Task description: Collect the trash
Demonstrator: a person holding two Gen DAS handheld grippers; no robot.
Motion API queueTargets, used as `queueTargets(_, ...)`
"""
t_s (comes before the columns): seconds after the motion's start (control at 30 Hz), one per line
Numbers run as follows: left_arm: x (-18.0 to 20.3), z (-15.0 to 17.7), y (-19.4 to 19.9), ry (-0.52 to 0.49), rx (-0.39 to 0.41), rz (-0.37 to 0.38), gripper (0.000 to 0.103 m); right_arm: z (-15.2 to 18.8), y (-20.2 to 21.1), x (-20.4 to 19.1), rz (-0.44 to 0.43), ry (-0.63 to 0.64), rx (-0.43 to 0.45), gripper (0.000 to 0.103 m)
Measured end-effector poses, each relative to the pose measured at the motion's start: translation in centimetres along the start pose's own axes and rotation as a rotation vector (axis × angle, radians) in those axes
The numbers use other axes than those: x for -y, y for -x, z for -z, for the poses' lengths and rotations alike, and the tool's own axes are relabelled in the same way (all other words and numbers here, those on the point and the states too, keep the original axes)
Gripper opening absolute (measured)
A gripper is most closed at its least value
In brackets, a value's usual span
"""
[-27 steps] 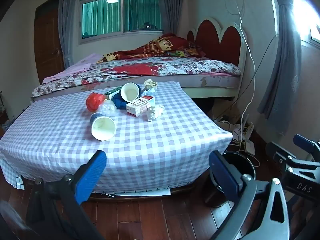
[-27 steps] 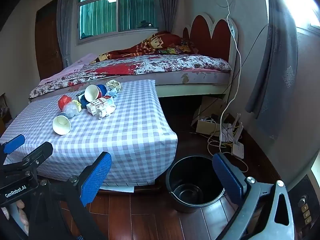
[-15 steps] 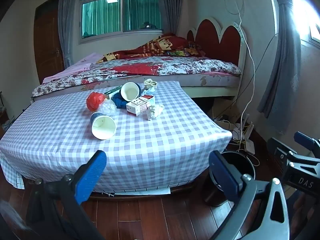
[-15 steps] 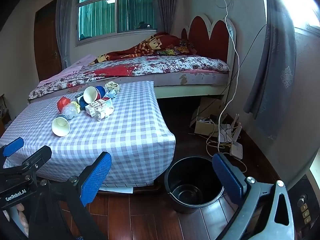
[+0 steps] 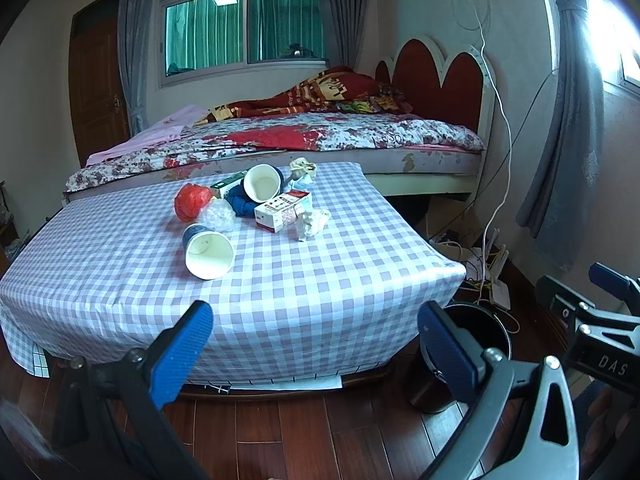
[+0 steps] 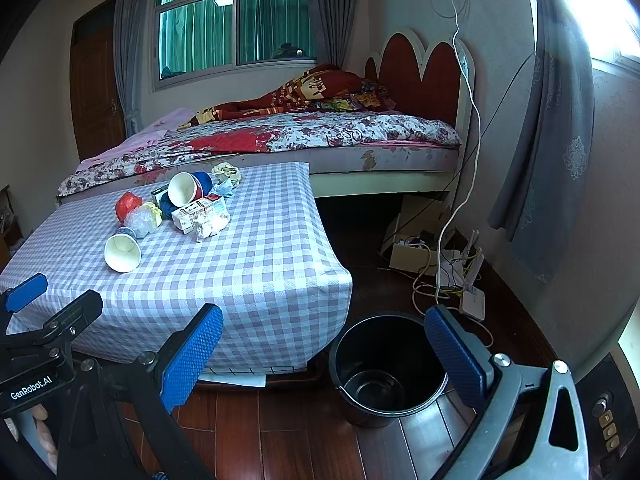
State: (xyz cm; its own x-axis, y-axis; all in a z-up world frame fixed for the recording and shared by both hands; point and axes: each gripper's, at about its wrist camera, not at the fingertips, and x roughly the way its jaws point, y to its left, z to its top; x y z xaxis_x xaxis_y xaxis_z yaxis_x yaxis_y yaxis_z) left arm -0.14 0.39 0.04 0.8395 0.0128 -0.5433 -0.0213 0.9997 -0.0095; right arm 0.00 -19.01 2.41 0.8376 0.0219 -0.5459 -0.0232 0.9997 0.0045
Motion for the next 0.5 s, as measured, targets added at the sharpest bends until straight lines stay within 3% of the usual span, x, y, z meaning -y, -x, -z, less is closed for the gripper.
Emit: queueTargets(0.5, 0.29, -0.29, 0.03, -0.002, 0.003, -0.001, 0.102, -0.32, 0.1, 0.4, 0.006, -0.001, 0.002, 0.102)
